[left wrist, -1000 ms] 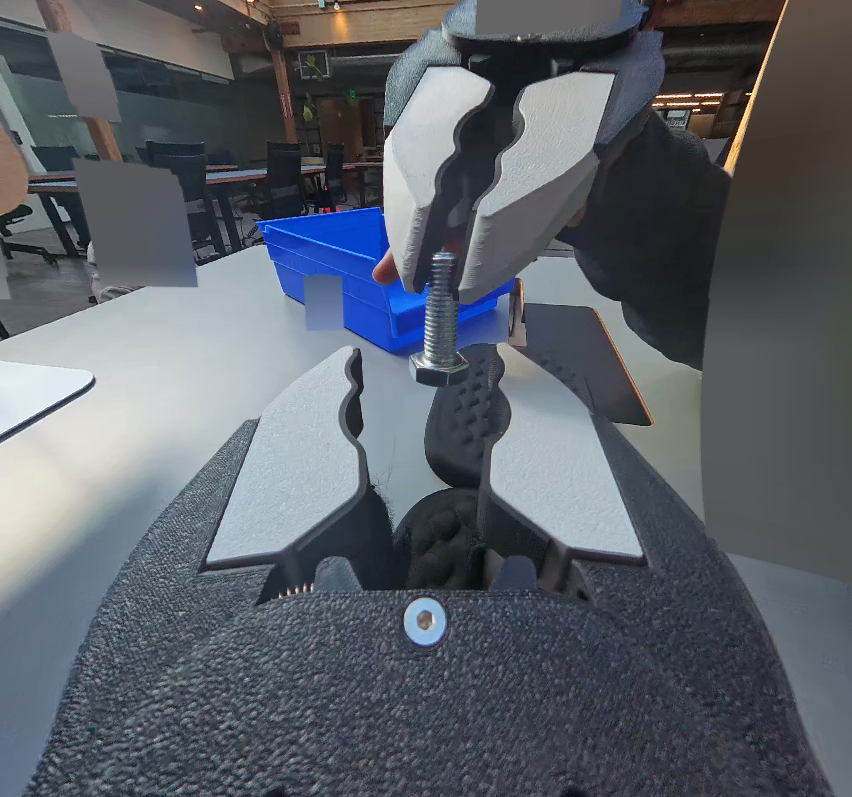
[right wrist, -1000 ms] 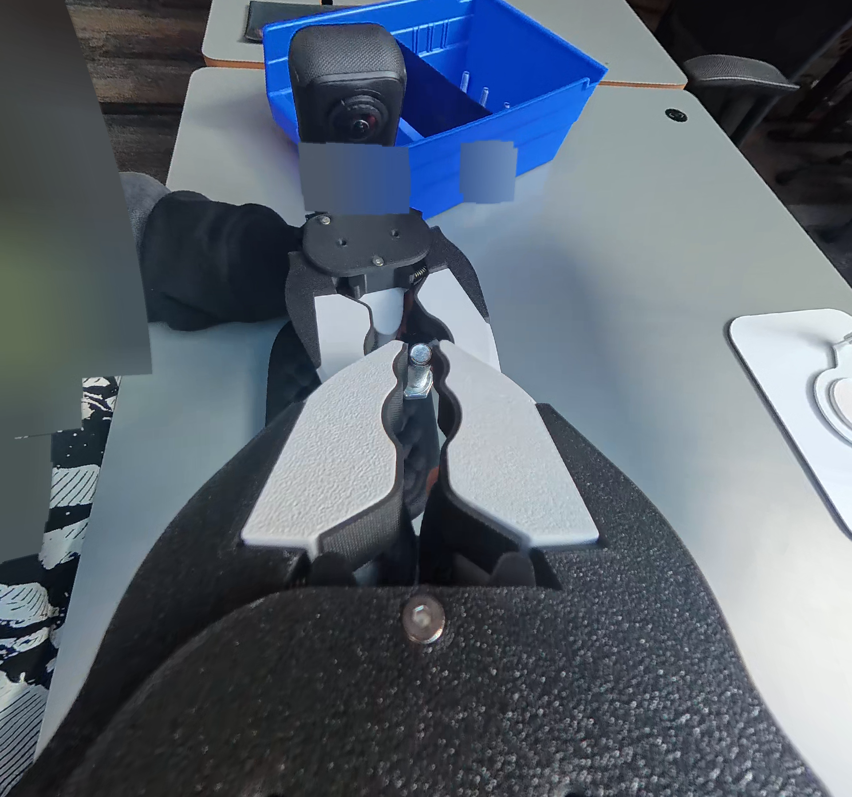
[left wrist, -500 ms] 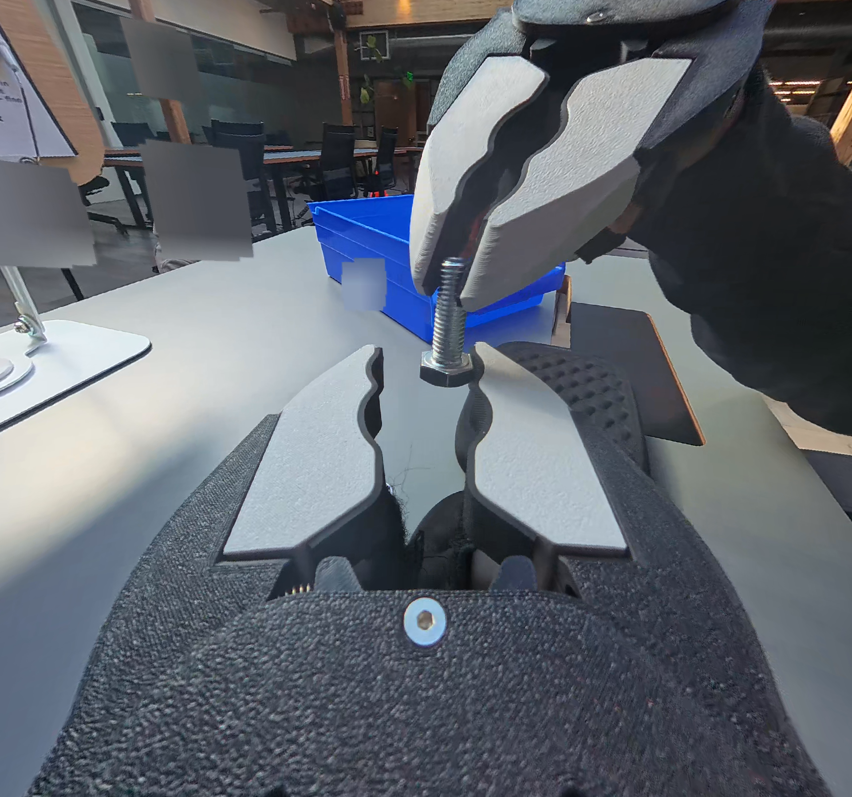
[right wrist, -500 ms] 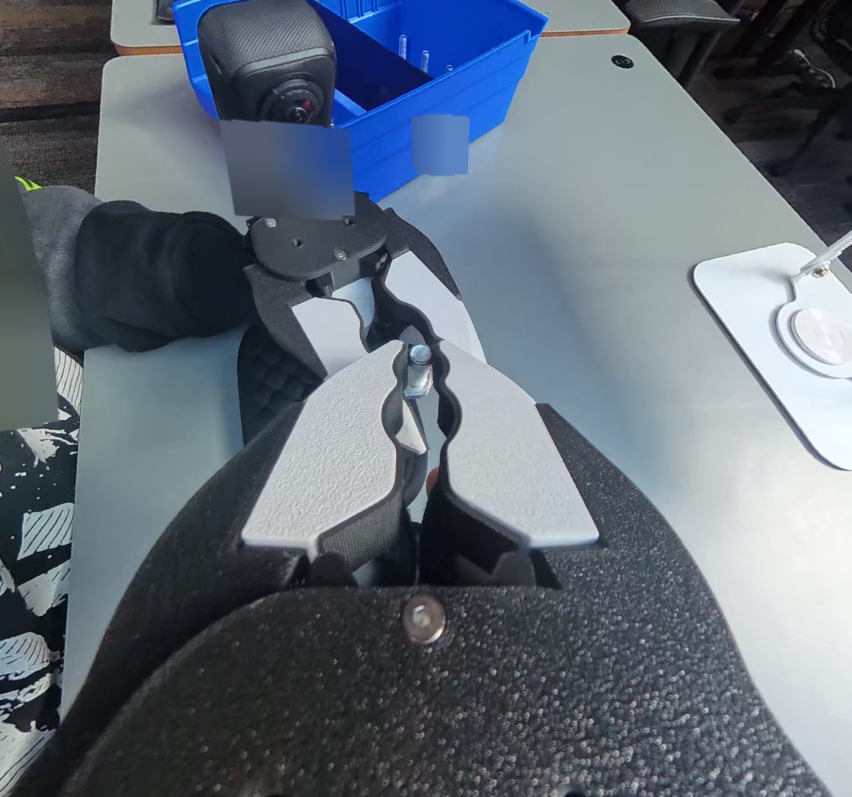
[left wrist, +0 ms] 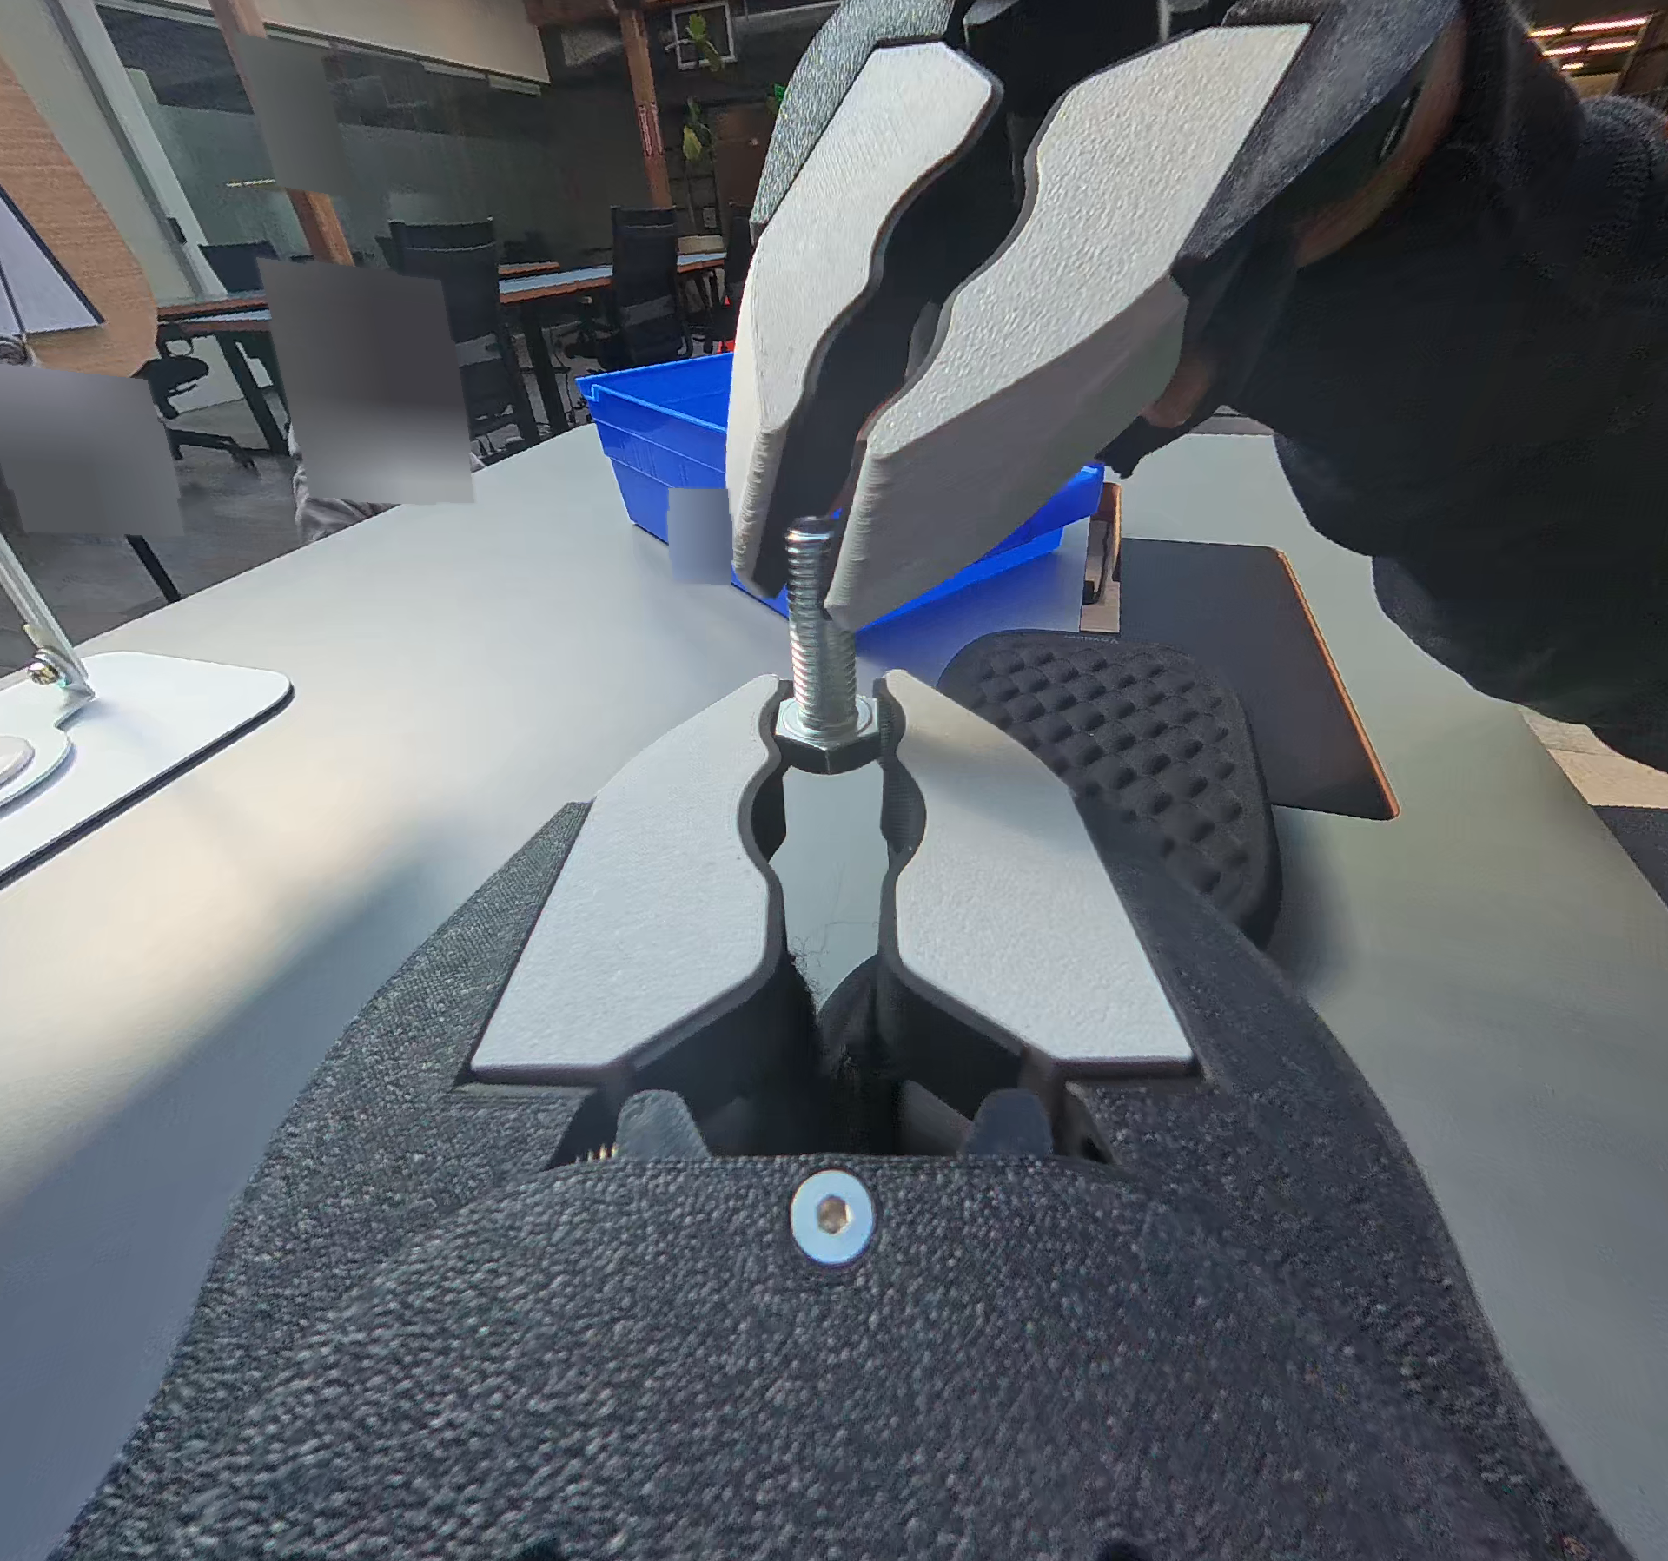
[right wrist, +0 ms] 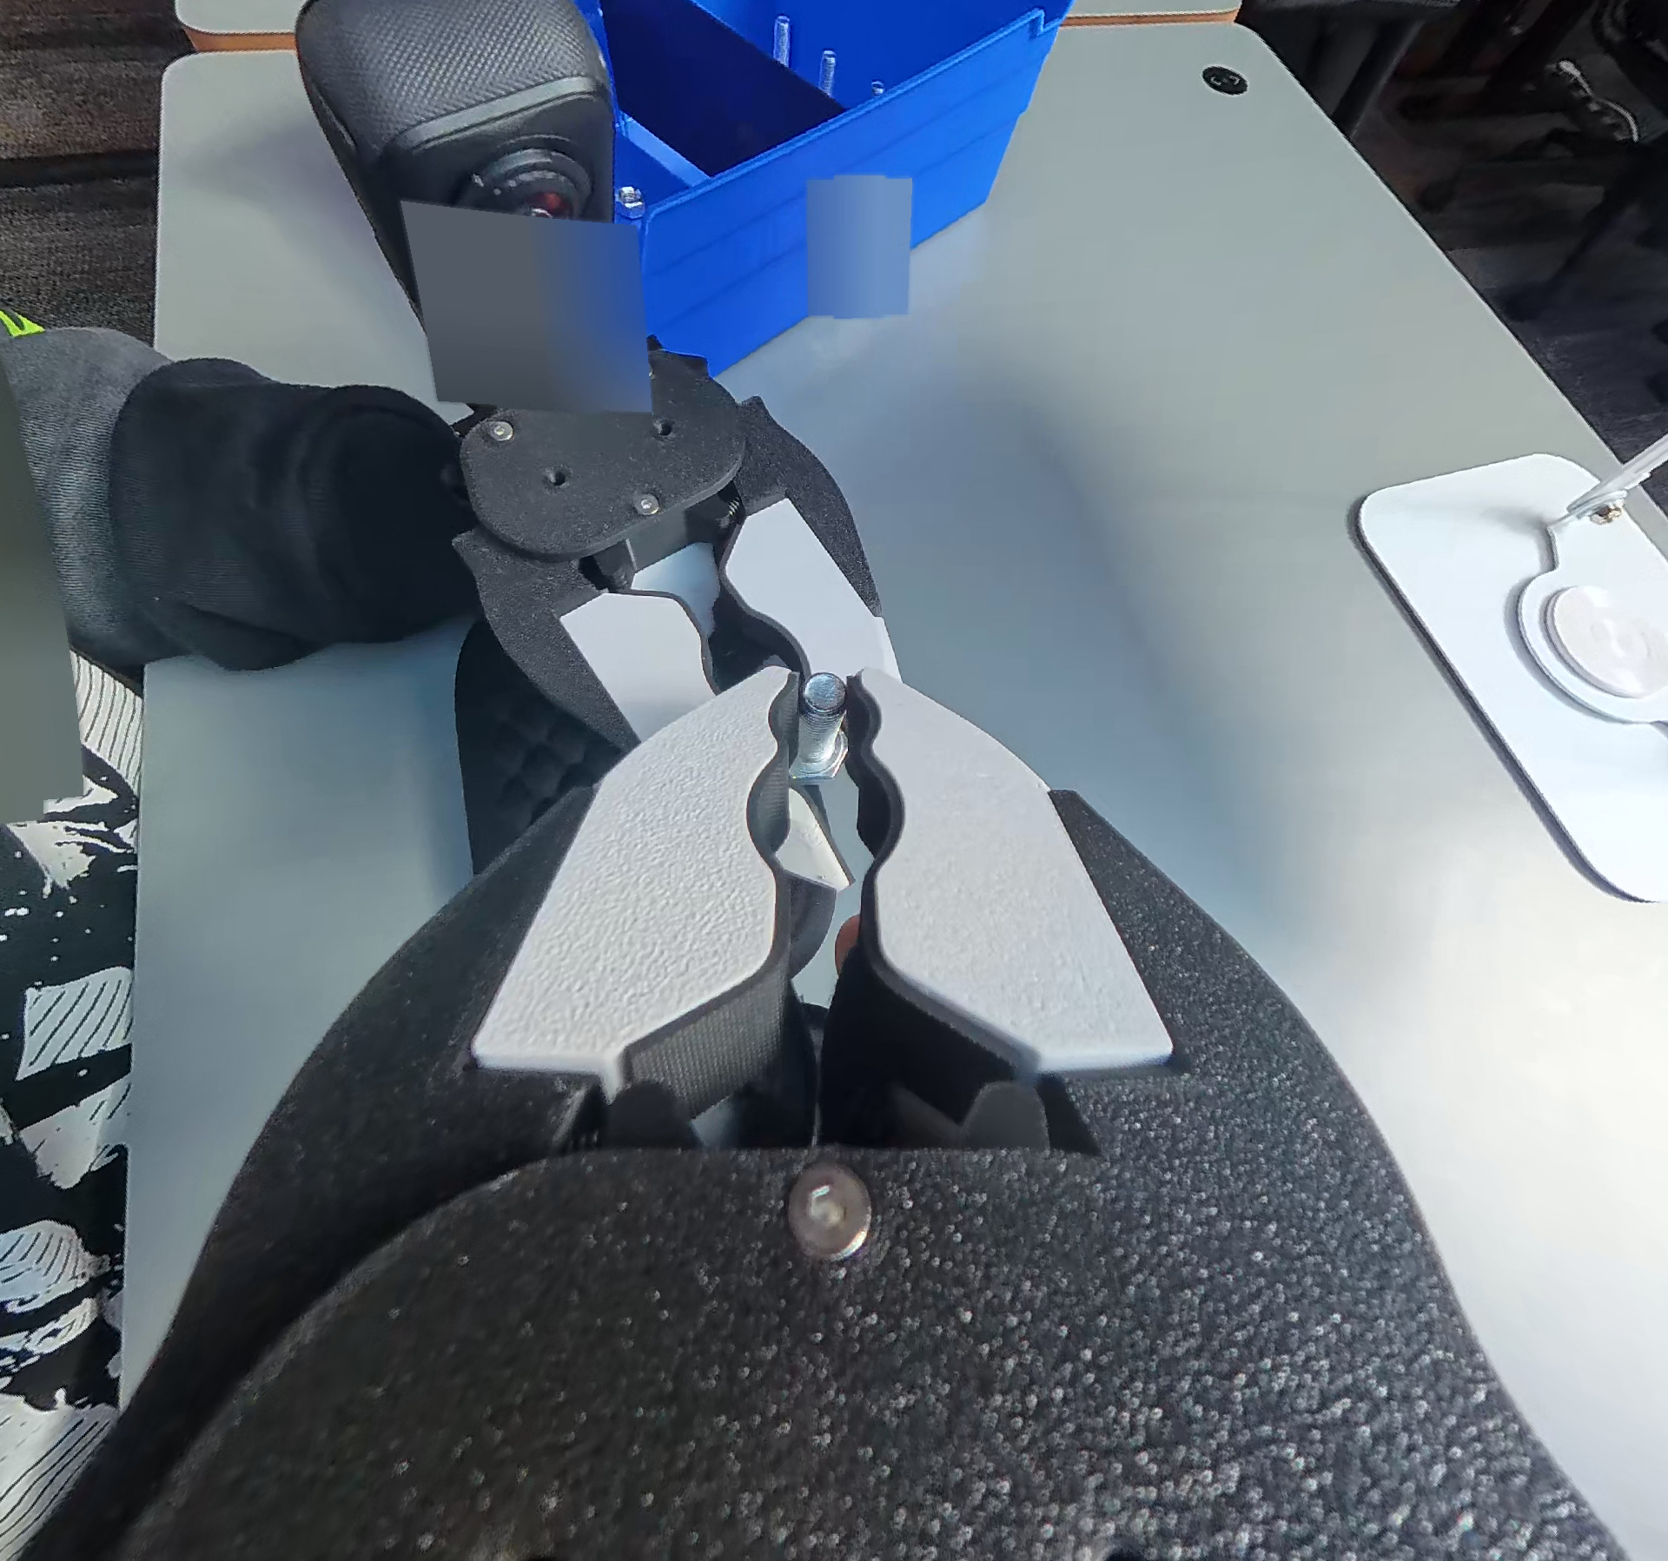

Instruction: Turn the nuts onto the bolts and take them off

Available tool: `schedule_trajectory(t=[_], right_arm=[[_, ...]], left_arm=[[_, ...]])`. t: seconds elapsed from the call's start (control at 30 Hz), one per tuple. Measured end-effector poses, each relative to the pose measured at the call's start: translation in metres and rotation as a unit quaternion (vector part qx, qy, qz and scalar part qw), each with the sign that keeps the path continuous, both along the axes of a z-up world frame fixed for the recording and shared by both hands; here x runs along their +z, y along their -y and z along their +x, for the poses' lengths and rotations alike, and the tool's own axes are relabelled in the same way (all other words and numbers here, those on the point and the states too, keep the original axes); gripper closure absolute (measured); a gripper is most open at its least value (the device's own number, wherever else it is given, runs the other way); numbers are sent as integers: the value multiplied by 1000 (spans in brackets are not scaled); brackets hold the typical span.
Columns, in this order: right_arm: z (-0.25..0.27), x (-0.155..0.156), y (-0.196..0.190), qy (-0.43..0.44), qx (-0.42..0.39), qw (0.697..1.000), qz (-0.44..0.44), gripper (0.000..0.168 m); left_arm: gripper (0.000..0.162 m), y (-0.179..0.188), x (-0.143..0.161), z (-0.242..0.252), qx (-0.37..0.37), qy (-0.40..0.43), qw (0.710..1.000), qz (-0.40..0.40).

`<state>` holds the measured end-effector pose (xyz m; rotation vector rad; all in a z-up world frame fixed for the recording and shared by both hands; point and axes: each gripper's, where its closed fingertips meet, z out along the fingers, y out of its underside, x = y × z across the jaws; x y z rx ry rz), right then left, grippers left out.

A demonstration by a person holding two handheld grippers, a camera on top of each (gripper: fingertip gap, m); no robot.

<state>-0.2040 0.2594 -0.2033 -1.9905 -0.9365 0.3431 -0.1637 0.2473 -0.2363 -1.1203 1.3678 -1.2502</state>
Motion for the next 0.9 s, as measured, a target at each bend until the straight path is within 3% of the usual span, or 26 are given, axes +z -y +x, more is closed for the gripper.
schedule_trajectory(t=[0.27,0.37,0.5,0.63,0.9], right_arm=[[-1,0,1,-10,1,1000,4,159],[6,5,-1,-16,-4,1000,19,138],[31,5,2,10,17,1000,12,131],[57,-36,1,89,57,992,-67,126],[55,-127,-16,174,115,966,-149,129]], left_arm=[[148,1,0,-1,-14,2,1000,-10],[148,2,1,-3,-20,4,1000,-13],[148,2,6,-12,-50,14,998,-31],[149,6,4,-21,-81,7,996,-36],[148,10,2,-28,-109,9,993,-43]])
